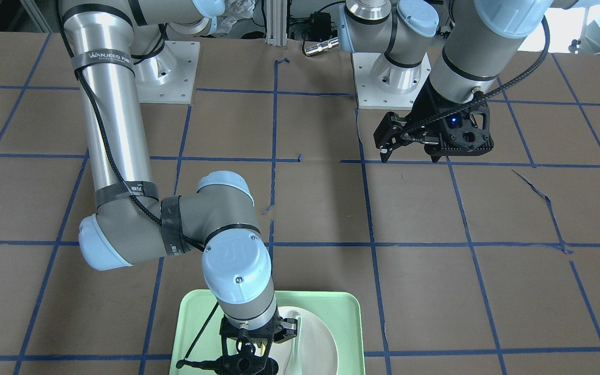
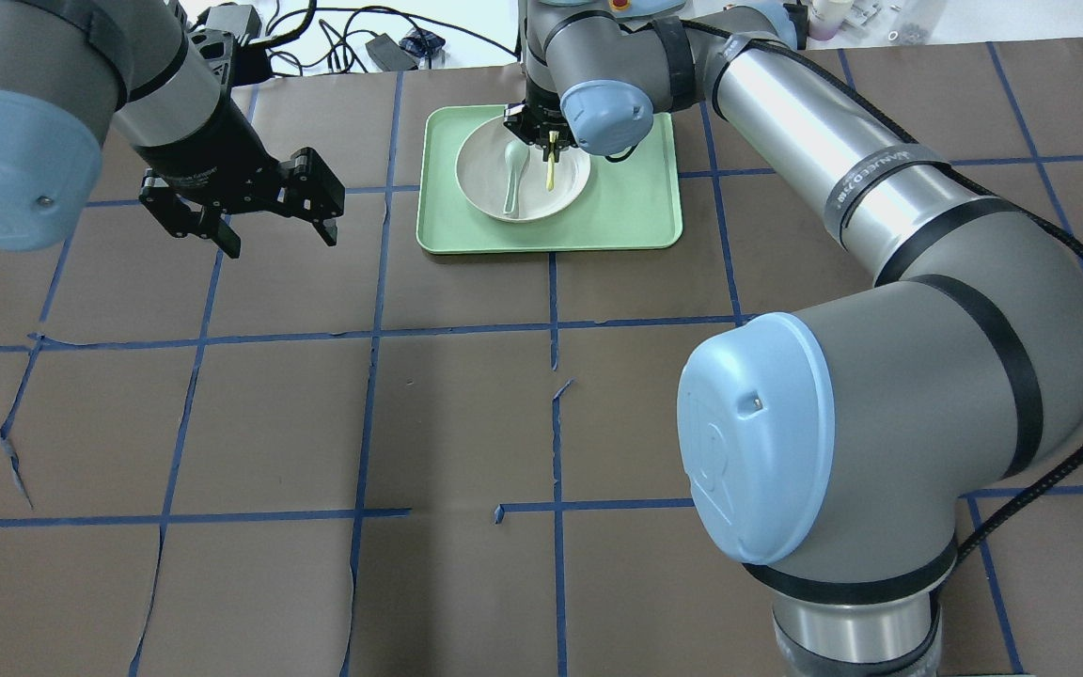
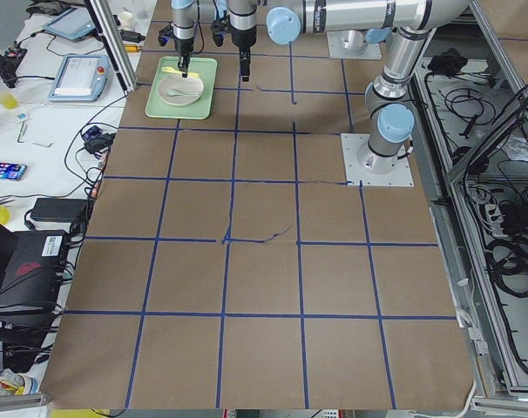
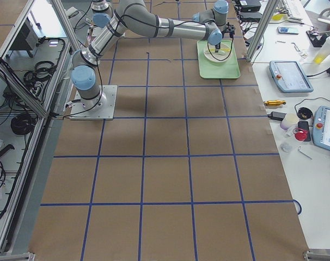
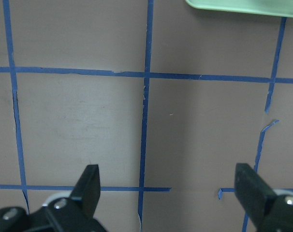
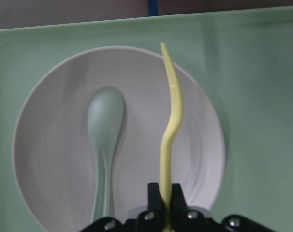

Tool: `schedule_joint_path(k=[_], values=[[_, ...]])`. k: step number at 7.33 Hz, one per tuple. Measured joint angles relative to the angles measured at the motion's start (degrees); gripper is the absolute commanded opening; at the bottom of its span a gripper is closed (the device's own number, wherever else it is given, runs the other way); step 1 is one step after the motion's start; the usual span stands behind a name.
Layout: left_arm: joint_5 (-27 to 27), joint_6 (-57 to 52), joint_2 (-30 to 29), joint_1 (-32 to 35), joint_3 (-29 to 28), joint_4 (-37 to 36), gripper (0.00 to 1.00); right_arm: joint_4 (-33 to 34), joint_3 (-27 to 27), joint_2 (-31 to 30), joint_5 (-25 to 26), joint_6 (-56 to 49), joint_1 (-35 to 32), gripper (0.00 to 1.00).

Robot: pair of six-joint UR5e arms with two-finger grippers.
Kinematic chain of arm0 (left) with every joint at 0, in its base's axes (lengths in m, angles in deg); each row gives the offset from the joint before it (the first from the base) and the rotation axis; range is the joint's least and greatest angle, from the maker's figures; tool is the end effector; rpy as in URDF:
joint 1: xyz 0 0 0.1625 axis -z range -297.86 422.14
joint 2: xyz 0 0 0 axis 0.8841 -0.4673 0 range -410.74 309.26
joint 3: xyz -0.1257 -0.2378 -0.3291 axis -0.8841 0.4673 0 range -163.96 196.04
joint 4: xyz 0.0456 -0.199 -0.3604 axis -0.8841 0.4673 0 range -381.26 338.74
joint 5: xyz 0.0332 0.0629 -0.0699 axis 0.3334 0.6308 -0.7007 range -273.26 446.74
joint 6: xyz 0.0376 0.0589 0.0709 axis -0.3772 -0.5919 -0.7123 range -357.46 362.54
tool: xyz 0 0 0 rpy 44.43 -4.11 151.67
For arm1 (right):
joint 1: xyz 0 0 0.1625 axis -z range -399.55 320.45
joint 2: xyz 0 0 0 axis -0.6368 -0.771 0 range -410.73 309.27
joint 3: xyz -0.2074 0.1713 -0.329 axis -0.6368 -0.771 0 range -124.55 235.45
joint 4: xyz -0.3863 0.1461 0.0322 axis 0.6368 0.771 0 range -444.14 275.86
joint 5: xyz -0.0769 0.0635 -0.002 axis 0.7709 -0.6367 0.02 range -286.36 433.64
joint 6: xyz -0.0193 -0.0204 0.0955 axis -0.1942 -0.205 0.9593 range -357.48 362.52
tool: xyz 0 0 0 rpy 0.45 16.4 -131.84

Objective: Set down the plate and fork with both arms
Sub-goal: 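Lift the fork and set it on the tray beside the plate with the right gripper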

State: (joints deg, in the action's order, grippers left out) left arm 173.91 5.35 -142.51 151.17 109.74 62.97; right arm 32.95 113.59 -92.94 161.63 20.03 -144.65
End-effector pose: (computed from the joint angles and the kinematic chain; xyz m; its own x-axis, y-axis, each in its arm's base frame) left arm -0.1296 -0.5060 0.4510 -0.9966 -0.0656 0.0495 -0.0659 0.9978 -0.0028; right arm 0.3428 -0.7454 0.2620 -0.9954 0.0306 -0.0909 0.0462 0.9837 -0.1741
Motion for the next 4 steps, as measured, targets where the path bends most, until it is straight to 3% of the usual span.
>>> schedule_joint_path(k=[4], values=[[-0.1,0.1,-0.1,0.1,0.0,0.0,1.0,-1.2,7.6,-4.4,-0.6,-13.8,6.3,0.1]])
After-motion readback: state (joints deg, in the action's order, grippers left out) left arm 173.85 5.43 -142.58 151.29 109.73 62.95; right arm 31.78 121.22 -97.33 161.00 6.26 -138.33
